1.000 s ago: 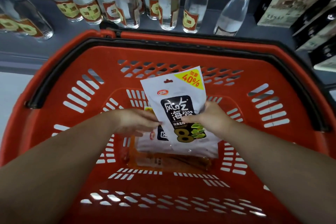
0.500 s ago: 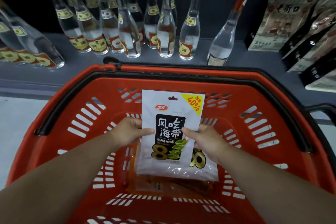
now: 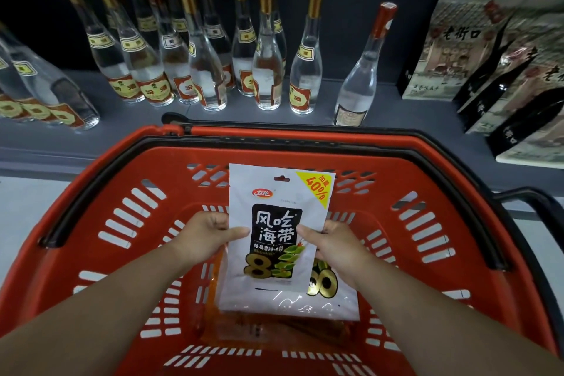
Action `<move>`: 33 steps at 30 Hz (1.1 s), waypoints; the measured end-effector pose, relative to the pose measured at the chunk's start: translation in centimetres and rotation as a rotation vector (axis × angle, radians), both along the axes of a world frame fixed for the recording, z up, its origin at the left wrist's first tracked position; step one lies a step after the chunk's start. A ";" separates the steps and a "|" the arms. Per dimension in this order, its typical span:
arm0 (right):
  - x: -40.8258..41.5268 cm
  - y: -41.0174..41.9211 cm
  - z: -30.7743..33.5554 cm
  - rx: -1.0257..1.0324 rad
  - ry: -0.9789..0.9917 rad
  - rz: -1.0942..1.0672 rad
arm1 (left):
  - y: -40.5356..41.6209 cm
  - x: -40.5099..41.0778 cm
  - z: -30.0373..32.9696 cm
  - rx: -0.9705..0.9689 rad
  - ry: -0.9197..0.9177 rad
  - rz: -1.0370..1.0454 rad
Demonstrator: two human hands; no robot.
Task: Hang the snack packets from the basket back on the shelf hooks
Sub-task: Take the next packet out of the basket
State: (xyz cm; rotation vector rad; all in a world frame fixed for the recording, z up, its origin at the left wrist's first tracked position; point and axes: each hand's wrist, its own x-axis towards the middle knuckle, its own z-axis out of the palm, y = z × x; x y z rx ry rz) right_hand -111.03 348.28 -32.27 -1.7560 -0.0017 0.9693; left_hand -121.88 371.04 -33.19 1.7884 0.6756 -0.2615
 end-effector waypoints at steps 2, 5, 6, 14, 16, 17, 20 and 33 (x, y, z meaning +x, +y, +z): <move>0.0 0.0 0.0 0.018 0.004 -0.007 | -0.4 0.2 0.5 0.014 0.018 0.022; -0.1 -0.1 0.0 0.016 0.007 -0.014 | -0.6 0.4 0.0 0.009 0.036 0.065; -0.1 -0.2 -0.1 0.014 0.010 -0.015 | -0.6 0.4 0.2 -0.001 0.042 0.062; 0.0 -0.5 2.0 -0.020 0.012 -0.027 | -1.3 0.5 2.6 -0.012 0.018 0.043; -0.3 -0.8 4.1 -0.031 0.015 -0.041 | -2.2 0.0 4.7 -0.002 0.024 0.043; -0.6 -0.9 5.4 -0.039 0.012 -0.048 | -2.5 -0.2 5.7 -0.004 0.014 0.042; -1.2 -1.6 10.0 -0.057 0.003 -0.048 | -3.3 -0.8 10.6 -0.037 0.015 0.041; -2.3 -2.5 40.7 -0.071 -0.088 -0.032 | -4.2 -2.4 41.5 -0.043 -0.068 0.020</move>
